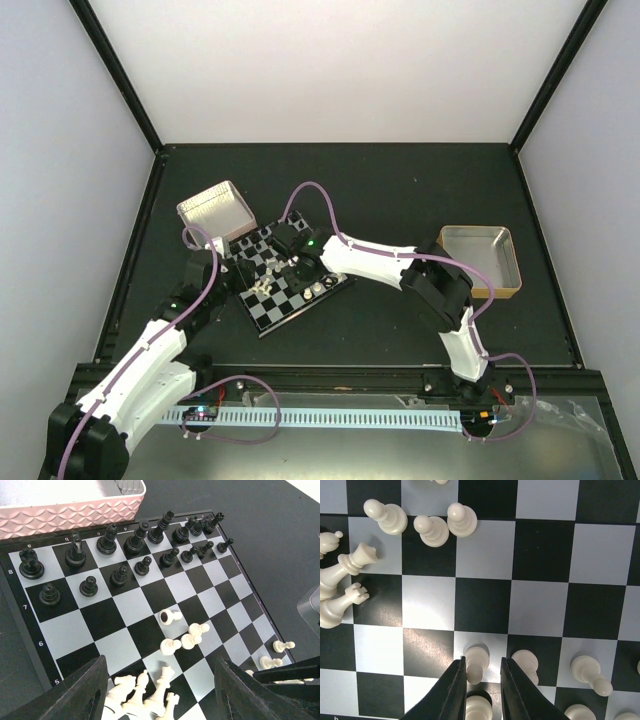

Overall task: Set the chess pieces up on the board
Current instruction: Place the chess piece on the chessboard, then pick up the chess piece from the chessboard.

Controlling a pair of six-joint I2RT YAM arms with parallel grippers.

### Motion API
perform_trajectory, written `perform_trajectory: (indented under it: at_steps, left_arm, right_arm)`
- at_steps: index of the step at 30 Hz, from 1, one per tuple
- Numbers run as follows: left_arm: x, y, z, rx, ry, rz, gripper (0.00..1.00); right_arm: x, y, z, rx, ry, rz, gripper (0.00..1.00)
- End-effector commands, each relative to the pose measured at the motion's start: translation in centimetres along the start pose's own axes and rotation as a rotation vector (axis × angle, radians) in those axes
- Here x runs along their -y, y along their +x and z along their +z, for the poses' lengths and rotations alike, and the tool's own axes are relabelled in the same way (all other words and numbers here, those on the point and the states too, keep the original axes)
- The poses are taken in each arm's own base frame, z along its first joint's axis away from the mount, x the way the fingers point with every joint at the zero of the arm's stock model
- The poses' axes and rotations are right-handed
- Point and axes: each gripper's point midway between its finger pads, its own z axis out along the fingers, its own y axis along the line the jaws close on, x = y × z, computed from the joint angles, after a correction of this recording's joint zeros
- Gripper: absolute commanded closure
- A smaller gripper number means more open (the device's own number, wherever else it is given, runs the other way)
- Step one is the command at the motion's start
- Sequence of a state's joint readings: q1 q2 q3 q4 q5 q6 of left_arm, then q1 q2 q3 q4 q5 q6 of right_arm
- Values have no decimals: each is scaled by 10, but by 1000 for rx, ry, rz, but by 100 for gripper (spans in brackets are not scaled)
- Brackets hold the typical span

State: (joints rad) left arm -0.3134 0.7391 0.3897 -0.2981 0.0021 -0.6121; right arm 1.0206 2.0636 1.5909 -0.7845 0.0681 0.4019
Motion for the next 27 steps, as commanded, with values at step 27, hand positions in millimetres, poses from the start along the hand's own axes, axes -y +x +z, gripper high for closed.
perform_trajectory:
  at_steps: [27]
  left_arm:
    - [1, -7, -3, 21, -5, -8, 39]
  right_arm:
    - [-13, -89, 2, 208, 2, 139, 68]
